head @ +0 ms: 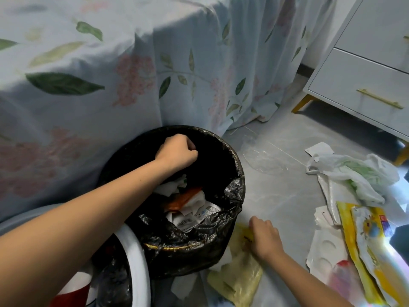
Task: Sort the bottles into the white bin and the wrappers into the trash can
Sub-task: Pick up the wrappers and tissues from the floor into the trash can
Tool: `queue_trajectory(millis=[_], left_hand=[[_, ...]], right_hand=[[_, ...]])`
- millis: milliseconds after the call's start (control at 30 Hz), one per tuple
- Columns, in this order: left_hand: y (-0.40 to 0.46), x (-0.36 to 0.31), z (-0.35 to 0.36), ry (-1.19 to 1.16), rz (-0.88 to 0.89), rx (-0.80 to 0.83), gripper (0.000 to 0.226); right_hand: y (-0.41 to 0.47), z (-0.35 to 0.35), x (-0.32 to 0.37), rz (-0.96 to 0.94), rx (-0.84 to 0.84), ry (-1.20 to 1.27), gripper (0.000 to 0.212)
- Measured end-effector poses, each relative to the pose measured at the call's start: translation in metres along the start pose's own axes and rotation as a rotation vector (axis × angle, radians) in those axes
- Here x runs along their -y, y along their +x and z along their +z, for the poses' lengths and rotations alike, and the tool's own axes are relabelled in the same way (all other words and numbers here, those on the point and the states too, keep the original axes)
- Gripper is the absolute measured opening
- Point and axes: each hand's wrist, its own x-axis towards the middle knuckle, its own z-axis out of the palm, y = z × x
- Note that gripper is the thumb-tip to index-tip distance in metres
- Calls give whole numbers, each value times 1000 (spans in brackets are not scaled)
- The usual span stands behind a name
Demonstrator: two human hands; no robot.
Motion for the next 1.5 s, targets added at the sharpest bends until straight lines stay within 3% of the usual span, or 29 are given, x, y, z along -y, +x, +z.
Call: queue_trajectory(millis=[67,233,400,533,667,800,967,1133,1267,1333,1433,1500], left_hand=[[-3,-7,0,-84,9,-56,11],[-12,-22,-3,-269,8,-102,11],[-22,-39,-6,-375,12,-70,13],[-32,-52,-6,-433,56,-64,14],[-41,-67,-7,-483,155,-41,11],[-49,-78,-14,-578,236,112,29],[-70,-89,-24,-694,238,341,53],[-83,-91,-45,-893,206,523,20],[-85,-80,-58,-990,99,400,18],[-84,-69,-63,-1040,38,322,20],[-82,-52,-70,-1219,-54,254,16],[-82,-44,-73,-1319,-109,222,11]], right_hand=[[4,-9,-10,69,14,149,41],[12,-41,-40,110,-48,455,27],[15,-87,-55,87,-142,563,23],[14,-132,-55,22,-190,545,32],[-1,-192,-46,-100,-235,389,19],[-25,-269,-22,-211,-294,281,2],[-48,-336,15,-315,-254,370,2],[-44,-364,71,-461,-162,297,14],[-32,-369,118,-528,-62,281,16],[-22,-364,131,-529,-66,445,21],[-11,-344,139,-412,-61,962,38],[-9,-323,141,-334,22,1202,38]])
